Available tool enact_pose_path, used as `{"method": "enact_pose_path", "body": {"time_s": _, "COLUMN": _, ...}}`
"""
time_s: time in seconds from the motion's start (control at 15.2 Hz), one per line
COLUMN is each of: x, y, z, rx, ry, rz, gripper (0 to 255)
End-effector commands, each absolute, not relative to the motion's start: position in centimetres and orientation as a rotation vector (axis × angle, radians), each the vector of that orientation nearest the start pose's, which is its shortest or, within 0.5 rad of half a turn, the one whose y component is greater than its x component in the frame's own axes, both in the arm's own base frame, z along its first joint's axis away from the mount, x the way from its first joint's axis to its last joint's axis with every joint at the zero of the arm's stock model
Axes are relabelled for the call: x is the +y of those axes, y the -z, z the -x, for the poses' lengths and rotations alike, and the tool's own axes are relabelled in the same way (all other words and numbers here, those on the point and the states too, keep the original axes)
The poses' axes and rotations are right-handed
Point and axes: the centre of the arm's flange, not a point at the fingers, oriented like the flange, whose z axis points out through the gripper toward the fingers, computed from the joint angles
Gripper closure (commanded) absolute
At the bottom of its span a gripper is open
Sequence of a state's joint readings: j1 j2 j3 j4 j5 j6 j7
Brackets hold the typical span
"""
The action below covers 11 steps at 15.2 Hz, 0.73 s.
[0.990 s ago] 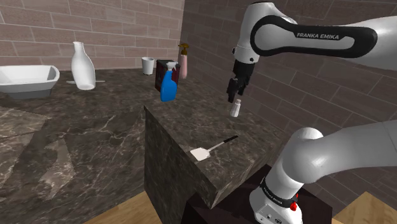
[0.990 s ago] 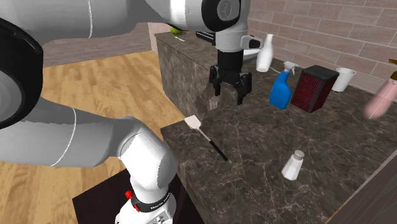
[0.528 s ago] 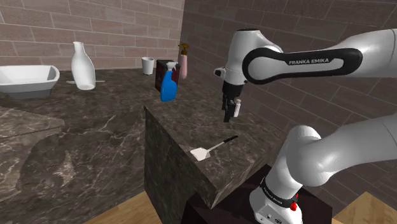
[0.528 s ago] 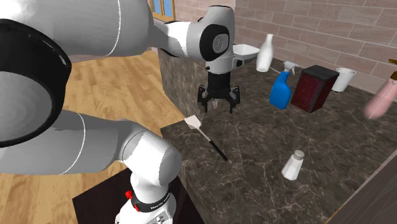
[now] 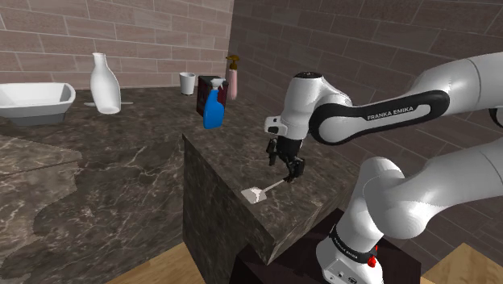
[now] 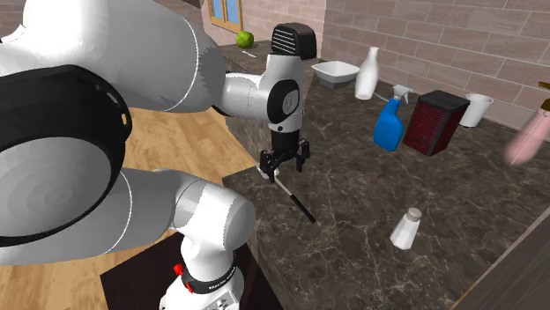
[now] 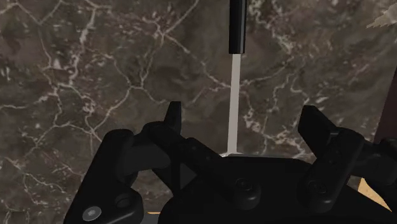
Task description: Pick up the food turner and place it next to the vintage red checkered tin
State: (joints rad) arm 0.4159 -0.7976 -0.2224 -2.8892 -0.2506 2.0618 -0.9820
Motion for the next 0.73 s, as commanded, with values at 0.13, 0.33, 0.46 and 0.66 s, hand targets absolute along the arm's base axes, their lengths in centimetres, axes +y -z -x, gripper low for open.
{"method": "enact_pose_path", "body": {"time_s": 0.13, "x": 5.4, "y": -35.7, "z": -28.5, "rx": -2.052, "ry": -0.080, "rz": 2.434, "gripper": 0}}
{"method": "enact_pose_path", "body": {"time_s": 0.33, "x": 5.3, "y": -33.8, "z": -28.5, "rx": -2.052, "ry": -0.080, "rz": 2.434, "gripper": 0}}
{"method": "enact_pose_path", "body": {"time_s": 0.46, "x": 5.3, "y": -33.8, "z": -28.5, "rx": -2.052, "ry": -0.080, "rz": 2.434, "gripper": 0}}
{"method": "enact_pose_path", "body": {"time_s": 0.66, "x": 5.3, "y": -33.8, "z": -28.5, "rx": -2.052, "ry": -0.080, "rz": 2.434, "gripper": 0}}
